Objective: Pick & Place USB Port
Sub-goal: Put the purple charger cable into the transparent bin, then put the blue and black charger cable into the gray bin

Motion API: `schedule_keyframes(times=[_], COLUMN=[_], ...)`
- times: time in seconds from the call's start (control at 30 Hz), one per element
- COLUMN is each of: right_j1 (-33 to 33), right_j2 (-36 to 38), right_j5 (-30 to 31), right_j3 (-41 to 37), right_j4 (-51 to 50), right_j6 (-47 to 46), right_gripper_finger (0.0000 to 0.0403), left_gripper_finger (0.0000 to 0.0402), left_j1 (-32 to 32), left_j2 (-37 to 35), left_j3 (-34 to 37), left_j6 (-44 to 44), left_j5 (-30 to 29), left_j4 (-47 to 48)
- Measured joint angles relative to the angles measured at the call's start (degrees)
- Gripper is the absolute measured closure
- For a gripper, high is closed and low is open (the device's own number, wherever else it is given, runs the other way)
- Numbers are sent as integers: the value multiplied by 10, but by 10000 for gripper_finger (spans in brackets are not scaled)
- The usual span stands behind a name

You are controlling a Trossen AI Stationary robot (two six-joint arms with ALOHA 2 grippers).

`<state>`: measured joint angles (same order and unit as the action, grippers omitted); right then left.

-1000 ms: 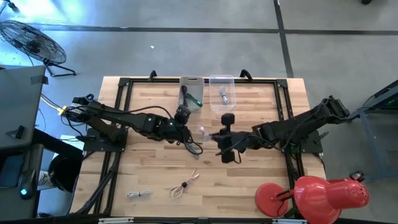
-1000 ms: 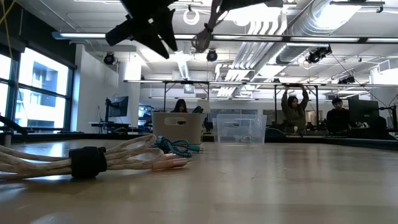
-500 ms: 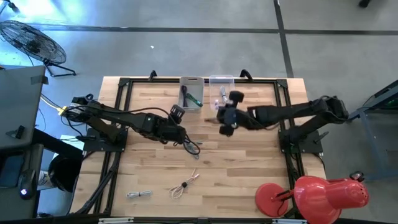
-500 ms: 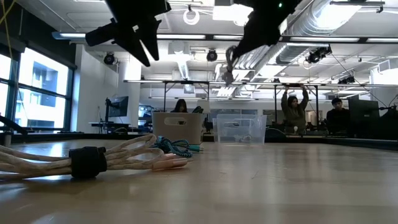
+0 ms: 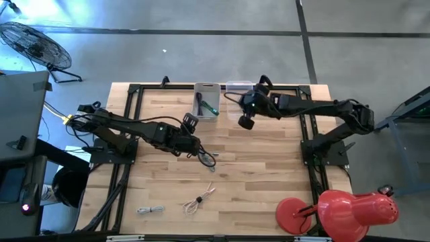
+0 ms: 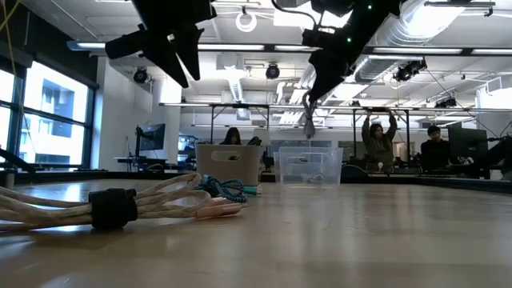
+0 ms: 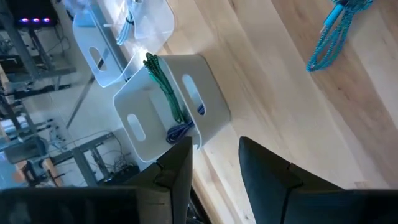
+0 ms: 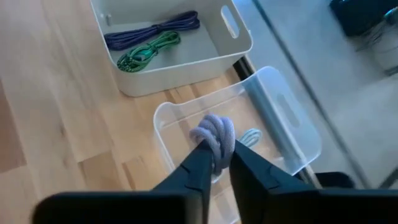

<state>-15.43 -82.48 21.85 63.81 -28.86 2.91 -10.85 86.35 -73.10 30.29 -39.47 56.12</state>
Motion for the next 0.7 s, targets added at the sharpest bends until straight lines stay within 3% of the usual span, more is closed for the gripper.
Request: schedule_keyframes(times=[0.2, 0.43, 0.53, 0.7], right_j1=[-16, -13, -13, 5], right_j2=[0, 0, 0, -1], right_j5=[-34, -60, -131, -242], right_j3=[0, 0, 0, 0], right_j4=[0, 0, -2, -15], right_j6=[-15, -30, -31, -37], right_gripper_finger=[310, 295, 296, 296], left_gripper_finger=[275, 275, 275, 275], left_j1=[0, 0, 0, 0], left_j2=[0, 0, 0, -8], left_j3=[0, 0, 0, 0], left_j6=[-7, -23, -62, -207], left_j5=[11, 12, 13, 14], left_j4=[0, 19, 100, 266])
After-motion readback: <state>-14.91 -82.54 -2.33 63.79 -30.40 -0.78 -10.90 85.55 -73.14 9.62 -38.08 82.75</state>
